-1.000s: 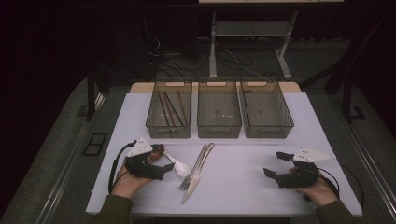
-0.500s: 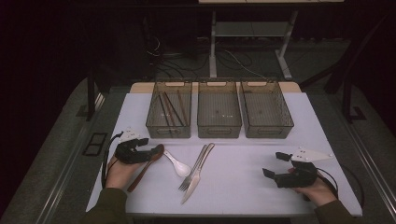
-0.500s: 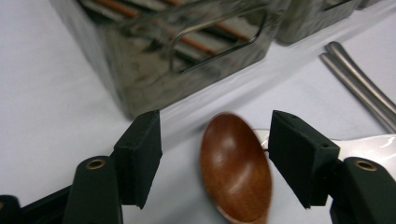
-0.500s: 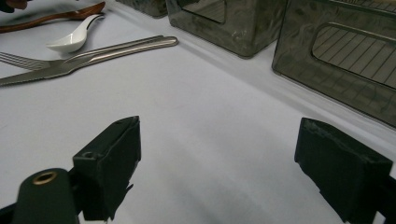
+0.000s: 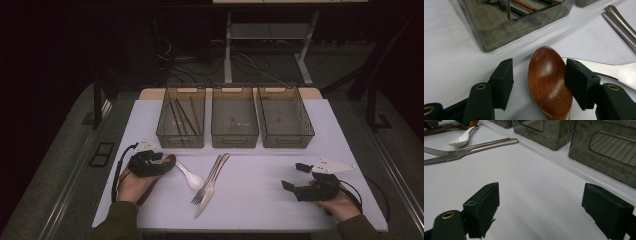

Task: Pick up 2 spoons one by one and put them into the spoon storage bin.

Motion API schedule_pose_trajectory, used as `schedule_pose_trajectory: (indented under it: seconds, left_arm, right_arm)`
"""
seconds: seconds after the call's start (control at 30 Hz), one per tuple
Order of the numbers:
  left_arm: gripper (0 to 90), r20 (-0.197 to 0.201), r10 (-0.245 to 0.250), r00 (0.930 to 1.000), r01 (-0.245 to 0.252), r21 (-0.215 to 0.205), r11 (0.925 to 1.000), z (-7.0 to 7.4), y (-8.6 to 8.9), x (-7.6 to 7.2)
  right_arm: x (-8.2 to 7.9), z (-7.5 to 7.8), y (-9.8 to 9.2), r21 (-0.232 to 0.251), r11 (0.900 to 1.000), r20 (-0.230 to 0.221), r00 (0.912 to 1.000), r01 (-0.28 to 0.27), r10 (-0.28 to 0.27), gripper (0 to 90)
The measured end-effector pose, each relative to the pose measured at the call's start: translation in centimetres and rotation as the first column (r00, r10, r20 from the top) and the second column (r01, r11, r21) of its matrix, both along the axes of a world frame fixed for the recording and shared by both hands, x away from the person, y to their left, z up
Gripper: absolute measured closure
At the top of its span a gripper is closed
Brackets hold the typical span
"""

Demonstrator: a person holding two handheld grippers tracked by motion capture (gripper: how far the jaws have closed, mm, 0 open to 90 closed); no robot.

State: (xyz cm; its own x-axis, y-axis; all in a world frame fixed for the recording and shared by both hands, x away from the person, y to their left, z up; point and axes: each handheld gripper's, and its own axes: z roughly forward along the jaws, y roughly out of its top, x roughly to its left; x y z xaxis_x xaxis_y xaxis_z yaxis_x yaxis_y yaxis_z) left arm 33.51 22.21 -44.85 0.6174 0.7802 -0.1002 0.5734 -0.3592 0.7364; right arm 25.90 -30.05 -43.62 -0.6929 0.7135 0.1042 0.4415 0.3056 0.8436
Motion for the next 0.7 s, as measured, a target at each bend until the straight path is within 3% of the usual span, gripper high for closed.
schedule_pose_trajectory:
  seconds: [0.33, 0.57, 0.7]
  left_arm:
    - [48.6, -0.016, -0.043, 0.9989, 0.043, 0.015, 0.9990, -0.03, -0.34, -0.16]
    - [62.1, -0.032, -0.079, 0.9964, 0.079, 0.004, 0.9969, 0.07, -0.60, -0.31]
    - [69.0, -0.041, -0.074, 0.9964, 0.074, -0.004, 0.9972, 0.22, -0.56, -0.39]
  right_arm:
    - [-0.01, 0.01, -0.02, -0.009, 1.000, 0.003, 1.0000, 0.001, 0.000, 14.5]
    - [-0.03, -0.01, 0.02, -0.015, 1.000, 0.004, 1.0000, 0.001, -0.001, 14.6]
    - [-0.03, 0.00, 0.03, -0.017, 1.000, 0.006, 1.0000, 0.000, 0.000, 14.5]
